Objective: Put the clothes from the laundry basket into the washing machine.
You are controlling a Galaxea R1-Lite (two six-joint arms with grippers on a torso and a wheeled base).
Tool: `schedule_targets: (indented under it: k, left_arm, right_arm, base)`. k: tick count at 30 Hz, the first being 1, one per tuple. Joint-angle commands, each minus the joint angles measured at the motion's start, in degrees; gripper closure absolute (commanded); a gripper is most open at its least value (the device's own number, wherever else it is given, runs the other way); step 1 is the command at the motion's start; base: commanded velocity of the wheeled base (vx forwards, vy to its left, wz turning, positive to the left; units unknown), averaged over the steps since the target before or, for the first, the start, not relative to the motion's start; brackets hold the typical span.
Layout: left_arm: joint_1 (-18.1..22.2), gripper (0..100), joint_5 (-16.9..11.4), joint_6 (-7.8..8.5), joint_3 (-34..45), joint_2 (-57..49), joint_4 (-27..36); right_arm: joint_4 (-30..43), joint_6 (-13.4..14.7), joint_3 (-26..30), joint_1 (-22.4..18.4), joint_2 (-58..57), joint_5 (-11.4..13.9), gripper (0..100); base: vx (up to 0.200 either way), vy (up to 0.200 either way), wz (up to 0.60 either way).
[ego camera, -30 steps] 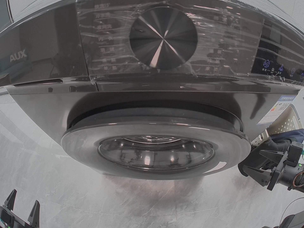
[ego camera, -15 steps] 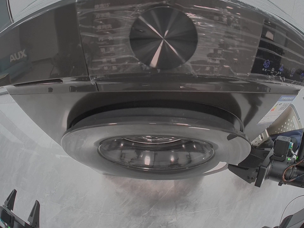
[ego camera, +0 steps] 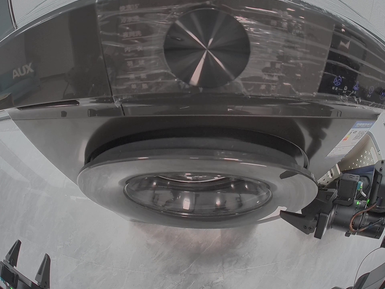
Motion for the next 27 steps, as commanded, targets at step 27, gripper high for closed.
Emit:
schedule_targets:
  k: [27]
  left_arm:
    - [0.0, 0, 0.0, -0.01, 0.9, -0.6, 0.0]
  right_arm:
    - [0.0, -0.6, 3.1, -0.3, -1.4, 0.0, 0]
  base:
    - [-0.044, 0.0, 0.0]
